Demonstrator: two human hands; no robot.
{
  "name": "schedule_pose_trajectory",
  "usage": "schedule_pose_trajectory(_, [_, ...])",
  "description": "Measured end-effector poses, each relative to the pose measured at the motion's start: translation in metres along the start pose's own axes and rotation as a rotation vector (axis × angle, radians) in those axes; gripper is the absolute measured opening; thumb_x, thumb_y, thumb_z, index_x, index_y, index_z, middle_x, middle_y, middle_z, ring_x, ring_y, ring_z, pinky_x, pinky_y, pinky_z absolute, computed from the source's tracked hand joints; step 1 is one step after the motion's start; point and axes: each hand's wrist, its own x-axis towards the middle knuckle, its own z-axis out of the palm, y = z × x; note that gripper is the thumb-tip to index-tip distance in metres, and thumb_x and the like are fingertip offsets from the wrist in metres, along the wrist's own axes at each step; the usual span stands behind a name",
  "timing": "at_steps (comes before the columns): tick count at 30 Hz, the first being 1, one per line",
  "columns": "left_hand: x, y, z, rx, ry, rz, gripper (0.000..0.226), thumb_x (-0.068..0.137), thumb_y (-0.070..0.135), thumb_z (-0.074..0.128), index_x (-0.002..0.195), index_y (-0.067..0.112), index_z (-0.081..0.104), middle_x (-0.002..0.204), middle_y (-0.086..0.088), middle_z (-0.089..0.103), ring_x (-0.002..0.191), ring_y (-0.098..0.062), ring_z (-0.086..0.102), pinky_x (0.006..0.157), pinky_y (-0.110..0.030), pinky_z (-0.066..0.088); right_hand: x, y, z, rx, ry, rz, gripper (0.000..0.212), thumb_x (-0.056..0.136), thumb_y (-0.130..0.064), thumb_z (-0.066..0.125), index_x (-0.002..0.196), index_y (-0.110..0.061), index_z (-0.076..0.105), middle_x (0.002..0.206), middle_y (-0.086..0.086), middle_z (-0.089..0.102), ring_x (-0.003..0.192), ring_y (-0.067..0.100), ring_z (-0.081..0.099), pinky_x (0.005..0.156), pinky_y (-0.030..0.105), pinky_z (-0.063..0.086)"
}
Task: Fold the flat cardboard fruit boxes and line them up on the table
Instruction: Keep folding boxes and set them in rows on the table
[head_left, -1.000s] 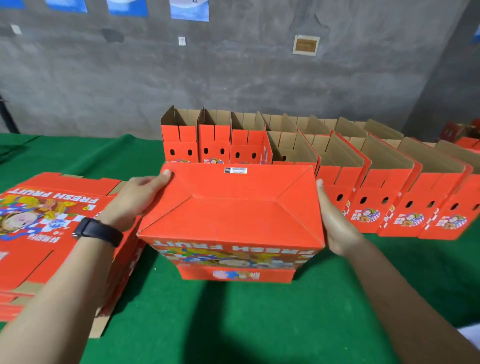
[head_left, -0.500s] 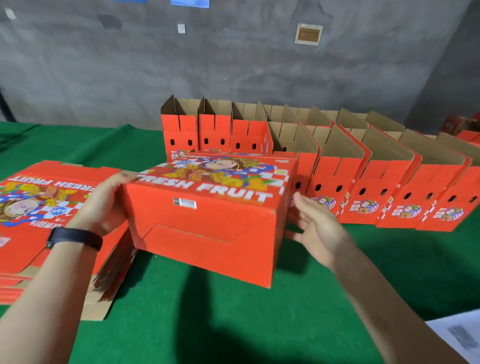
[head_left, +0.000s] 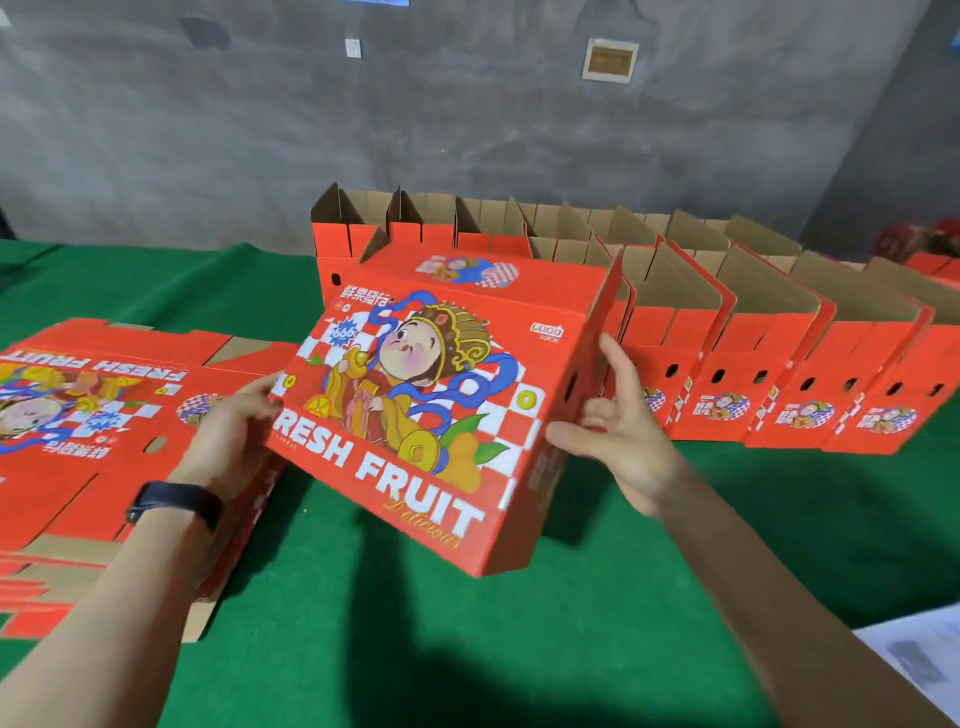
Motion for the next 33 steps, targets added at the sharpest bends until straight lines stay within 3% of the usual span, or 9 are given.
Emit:
schedule_pose_trajectory(2, [-0.003, -0.003, 0.019, 0.178, 0.074, 0.003, 0.028, 0.089, 0.000, 0.045, 0.109, 0.010, 0.062, 0.081, -0.001, 0.075, 0.066, -0.011, 0.070, 0.056, -0.016, 0.054, -0.001, -0.001, 0.009, -0.099, 0.096, -0.125, 0.106, 0.047, -0.031, 0.089, 0.127, -0.064, 0.028, 0.101, 0.011, 0.063, 0.097, 0.023, 0.060, 0.087, 0.035, 0.051])
schedule_pose_trajectory(6, [-0.005, -0.012, 0.050, 0.452, 0.089, 0.002, 0.065, 0.091, 0.027, 0.061, 0.148, 0.013, 0.031, 0.150, -0.004, 0.036, 0.134, -0.019, 0.039, 0.104, -0.031, 0.032, -0.007, 0.022, 0.041, -0.349, 0.113, -0.273, 0.105, 0.061, -0.017, 0.086, 0.131, -0.067, 0.025, 0.119, -0.020, 0.042, 0.112, 0.015, 0.045, 0.083, 0.023, 0.050])
schedule_pose_trajectory(9, [-0.016, -0.012, 0.070, 0.238, -0.027, -0.031, 0.085, 0.076, 0.066, 0.055, 0.146, 0.024, 0.033, 0.150, 0.004, 0.035, 0.135, -0.022, 0.038, 0.102, -0.051, 0.036, -0.018, 0.055, 0.067, -0.579, 0.089, -0.336, 0.103, 0.068, -0.012, 0.079, 0.135, -0.063, 0.021, 0.125, -0.019, 0.040, 0.121, 0.009, 0.034, 0.103, 0.032, 0.038])
schedule_pose_trajectory(13, [-0.031, -0.015, 0.080, 0.138, -0.149, -0.093, 0.096, 0.051, 0.094, 0.048, 0.130, 0.039, 0.054, 0.132, 0.014, 0.057, 0.119, -0.013, 0.053, 0.084, -0.048, 0.050, -0.036, 0.102, 0.083, -0.697, 0.049, -0.345, 0.096, 0.076, -0.008, 0.070, 0.140, -0.056, 0.018, 0.134, 0.006, 0.040, 0.130, 0.021, 0.029, 0.112, 0.033, 0.026])
schedule_pose_trajectory(20, [-0.055, -0.011, 0.080, 0.090, -0.170, -0.162, 0.106, 0.051, 0.082, 0.062, 0.144, 0.036, 0.036, 0.146, 0.008, 0.042, 0.133, -0.024, 0.041, 0.101, -0.064, 0.035, -0.051, 0.137, 0.083, -1.001, -0.072, -0.316, 0.084, 0.089, -0.017, 0.058, 0.146, -0.045, 0.004, 0.141, 0.008, 0.043, 0.131, 0.026, 0.036, 0.109, 0.044, 0.035])
schedule_pose_trajectory(24, [-0.059, -0.006, 0.087, 0.297, -0.152, -0.042, 0.090, 0.054, 0.072, 0.066, 0.136, 0.046, 0.039, 0.130, 0.009, 0.054, 0.117, -0.016, 0.055, 0.084, -0.047, 0.051, -0.049, 0.136, 0.081, -1.011, -0.057, -0.369, 0.084, 0.086, -0.017, 0.060, 0.144, -0.041, 0.004, 0.128, 0.008, 0.056, 0.112, 0.030, 0.054, 0.090, 0.042, 0.050])
schedule_pose_trajectory(27, [-0.057, 0.000, 0.091, 0.304, -0.121, 0.034, 0.035, 0.072, 0.037, 0.061, 0.101, 0.056, 0.058, 0.108, -0.003, 0.066, 0.086, -0.013, 0.068, 0.063, -0.032, 0.055, -0.047, 0.145, 0.075, -1.025, -0.190, -0.262, 0.088, 0.095, -0.023, 0.046, 0.139, -0.053, -0.024, 0.150, 0.009, 0.032, 0.133, 0.030, 0.036, 0.107, 0.043, 0.038])
schedule_pose_trajectory(30, [-0.045, -0.002, 0.083, 0.182, -0.083, 0.028, 0.040, 0.087, 0.016, 0.053, 0.116, 0.043, 0.058, 0.110, -0.006, 0.068, 0.096, -0.026, 0.066, 0.080, -0.046, 0.055, -0.038, 0.155, 0.073, -1.094, -0.287, -0.169, 0.095, 0.098, -0.022, 0.042, 0.124, -0.058, -0.043, 0.158, 0.005, 0.006, 0.141, 0.029, 0.019, 0.109, 0.044, 0.034])
schedule_pose_trajectory(33, [-0.026, -0.001, 0.076, 0.259, 0.043, 0.092, 0.037, 0.084, 0.028, 0.060, 0.121, 0.026, 0.062, 0.109, -0.009, 0.070, 0.099, -0.027, 0.064, 0.090, -0.054, 0.051, -0.018, 0.155, 0.078, -1.205, -0.331, -0.164, 0.105, 0.094, -0.015, 0.047, 0.123, -0.054, -0.046, 0.157, 0.007, 0.004, 0.139, 0.030, 0.018, 0.108, 0.045, 0.033])
